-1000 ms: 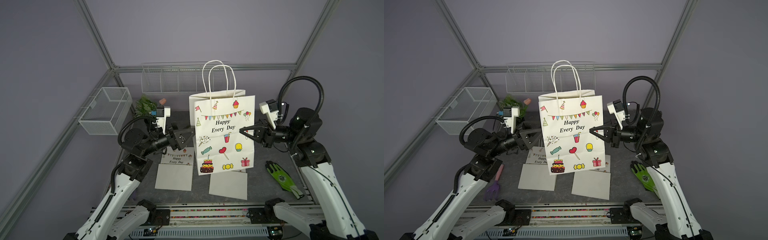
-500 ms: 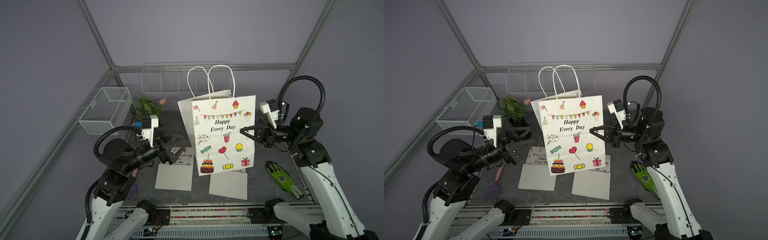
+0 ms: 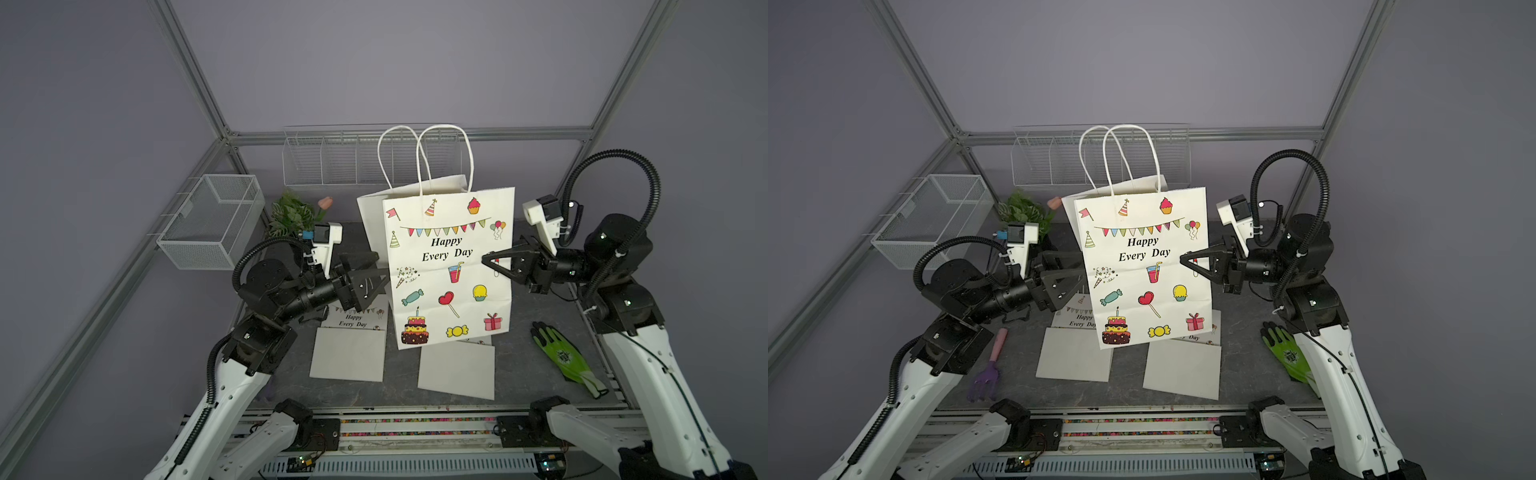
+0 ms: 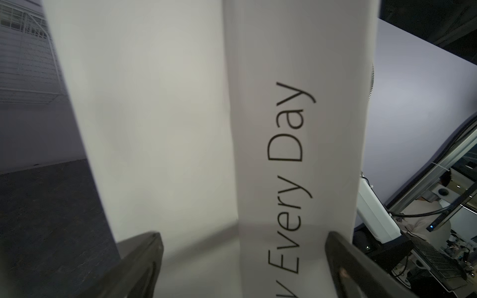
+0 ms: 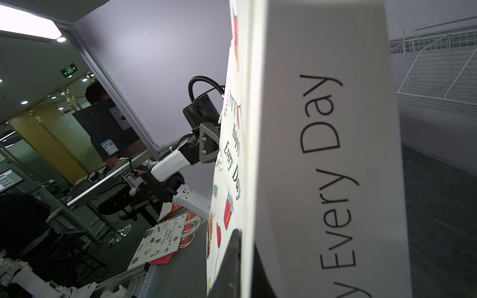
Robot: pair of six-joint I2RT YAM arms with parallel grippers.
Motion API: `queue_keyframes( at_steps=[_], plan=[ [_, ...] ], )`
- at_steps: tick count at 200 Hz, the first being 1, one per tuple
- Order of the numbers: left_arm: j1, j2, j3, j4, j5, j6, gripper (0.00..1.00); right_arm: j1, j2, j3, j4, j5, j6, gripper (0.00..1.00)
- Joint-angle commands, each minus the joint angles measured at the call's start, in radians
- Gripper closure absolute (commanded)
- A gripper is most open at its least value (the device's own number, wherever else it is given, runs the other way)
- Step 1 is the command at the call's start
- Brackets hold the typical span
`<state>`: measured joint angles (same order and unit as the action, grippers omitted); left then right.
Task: Put away the paper bag
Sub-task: Press the paper bag.
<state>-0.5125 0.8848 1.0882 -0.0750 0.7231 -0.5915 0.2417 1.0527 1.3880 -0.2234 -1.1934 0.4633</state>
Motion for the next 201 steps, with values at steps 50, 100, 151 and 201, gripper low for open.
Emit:
queue_keyframes(
  at_steps=[50,100,151,201],
  plan=[
    [-0.06,0.058,0.027,0.169,0.015,-0.101,0.02,0.047,0.01,0.016,-0.124,0.06,-0.129,0.93],
    [-0.065,0.028,0.061,0.004,-0.05,0.019,0.05,0.042,-0.018,0.015,-0.156,0.063,-0.165,0.93],
    [-0.061,-0.053,0.096,-0.31,-0.197,0.257,0.02,-0.019,-0.059,0.019,-0.042,-0.036,-0.041,0.93],
    [-0.051,-0.118,0.02,-0.335,-0.197,0.35,0.02,-0.032,-0.049,0.026,0.071,-0.102,0.087,0.93]
  ],
)
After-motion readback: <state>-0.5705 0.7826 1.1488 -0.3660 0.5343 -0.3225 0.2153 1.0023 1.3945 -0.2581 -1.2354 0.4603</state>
